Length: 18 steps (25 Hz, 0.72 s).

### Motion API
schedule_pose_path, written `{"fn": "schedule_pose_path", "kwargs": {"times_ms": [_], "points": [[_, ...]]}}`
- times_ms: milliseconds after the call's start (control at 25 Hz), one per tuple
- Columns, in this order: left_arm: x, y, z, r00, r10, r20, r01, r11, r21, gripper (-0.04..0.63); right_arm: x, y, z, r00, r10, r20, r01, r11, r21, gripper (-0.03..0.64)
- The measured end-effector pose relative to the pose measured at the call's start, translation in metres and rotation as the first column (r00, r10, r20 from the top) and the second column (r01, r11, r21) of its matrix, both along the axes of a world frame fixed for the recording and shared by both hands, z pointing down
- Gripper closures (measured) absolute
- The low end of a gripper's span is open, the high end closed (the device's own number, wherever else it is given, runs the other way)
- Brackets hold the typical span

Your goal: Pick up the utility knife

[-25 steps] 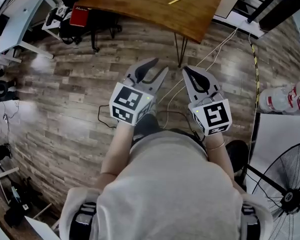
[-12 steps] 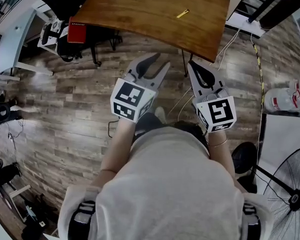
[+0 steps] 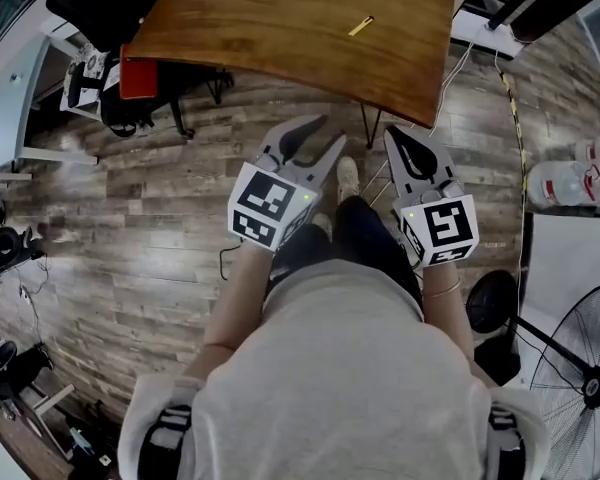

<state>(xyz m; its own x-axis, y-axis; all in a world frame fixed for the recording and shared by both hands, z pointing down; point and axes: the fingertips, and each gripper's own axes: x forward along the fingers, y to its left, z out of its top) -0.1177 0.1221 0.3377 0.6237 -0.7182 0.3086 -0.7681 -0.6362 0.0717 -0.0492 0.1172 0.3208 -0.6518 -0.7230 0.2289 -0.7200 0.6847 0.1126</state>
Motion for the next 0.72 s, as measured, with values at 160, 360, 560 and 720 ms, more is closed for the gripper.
{"fn": "schedule_pose_path", "kwargs": {"times_ms": [160,360,560,720], "points": [[-0.005,-0.018,0.008,1.000,-0.006,0.008,0.006,1.000,-0.018,0.442,-0.007,-0.022,0.011,1.000,-0.005,0.000,0.005,1.000,-0.023,0.604],[-0.010,-0.052,0.017,1.000,-0.018,0.019,0.019,0.999,-0.034,0.433,-0.012,-0.055,0.017,1.000,-0.019,0.004,0.019,0.999,-0.029,0.604],[-0.002,-0.105,0.014,0.999,-0.016,0.027,0.017,0.999,-0.030,0.433,-0.009,-0.106,0.018,0.999,-0.033,0.014,0.033,0.999,-0.024,0.604],[0.004,-0.145,0.012,1.000,-0.016,0.018,0.016,0.999,-0.035,0.433,-0.017,-0.145,0.019,0.996,-0.087,-0.026,0.086,0.996,-0.014,0.604]]}}
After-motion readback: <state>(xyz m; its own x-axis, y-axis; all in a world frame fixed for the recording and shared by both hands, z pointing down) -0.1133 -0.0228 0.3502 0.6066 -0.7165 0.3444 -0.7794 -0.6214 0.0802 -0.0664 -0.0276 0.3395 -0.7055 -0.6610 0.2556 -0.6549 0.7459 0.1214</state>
